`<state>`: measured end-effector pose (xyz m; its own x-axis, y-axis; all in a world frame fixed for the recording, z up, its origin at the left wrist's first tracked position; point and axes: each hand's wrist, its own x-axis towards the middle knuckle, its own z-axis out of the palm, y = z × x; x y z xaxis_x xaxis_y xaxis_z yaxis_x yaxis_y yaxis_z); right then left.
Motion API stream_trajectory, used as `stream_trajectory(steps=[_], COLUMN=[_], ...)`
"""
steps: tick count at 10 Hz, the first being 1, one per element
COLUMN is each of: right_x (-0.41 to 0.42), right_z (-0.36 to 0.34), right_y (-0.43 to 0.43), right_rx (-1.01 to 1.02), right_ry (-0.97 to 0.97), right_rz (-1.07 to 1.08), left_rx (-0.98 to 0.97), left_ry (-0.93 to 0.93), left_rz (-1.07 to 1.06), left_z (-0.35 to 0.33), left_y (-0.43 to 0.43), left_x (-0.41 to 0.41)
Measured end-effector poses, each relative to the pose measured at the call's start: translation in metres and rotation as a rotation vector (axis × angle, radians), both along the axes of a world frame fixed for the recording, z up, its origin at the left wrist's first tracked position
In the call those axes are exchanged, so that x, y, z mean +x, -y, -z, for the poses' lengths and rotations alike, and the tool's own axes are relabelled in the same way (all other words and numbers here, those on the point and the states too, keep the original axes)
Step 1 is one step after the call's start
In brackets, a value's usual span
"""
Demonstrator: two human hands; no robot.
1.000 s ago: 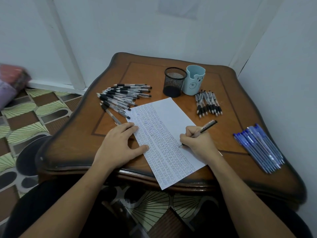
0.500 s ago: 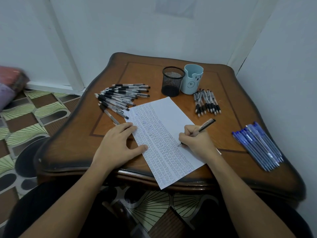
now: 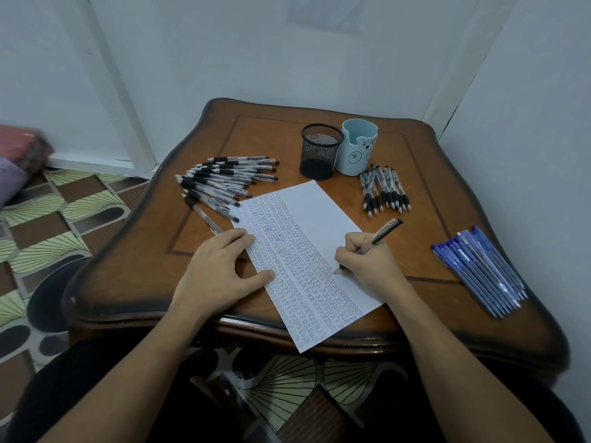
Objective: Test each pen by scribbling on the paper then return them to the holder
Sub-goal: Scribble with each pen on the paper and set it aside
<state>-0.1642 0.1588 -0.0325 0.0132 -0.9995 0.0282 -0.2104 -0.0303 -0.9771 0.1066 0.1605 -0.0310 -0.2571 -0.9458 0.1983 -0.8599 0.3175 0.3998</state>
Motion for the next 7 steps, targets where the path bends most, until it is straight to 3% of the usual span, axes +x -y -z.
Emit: stream_trajectory(steps=[7], right_x=[-0.0011], right_z=[0.0030], right_y=[0.0016], right_rx=[-0.045], right_ry=[-0.071], right_rz=[0.026], left_rx=[0.005], left_ry=[-0.001], left_rz=[-0.001], left_z=[0.0012], left_y=[0.0007], left_x=[0.0005])
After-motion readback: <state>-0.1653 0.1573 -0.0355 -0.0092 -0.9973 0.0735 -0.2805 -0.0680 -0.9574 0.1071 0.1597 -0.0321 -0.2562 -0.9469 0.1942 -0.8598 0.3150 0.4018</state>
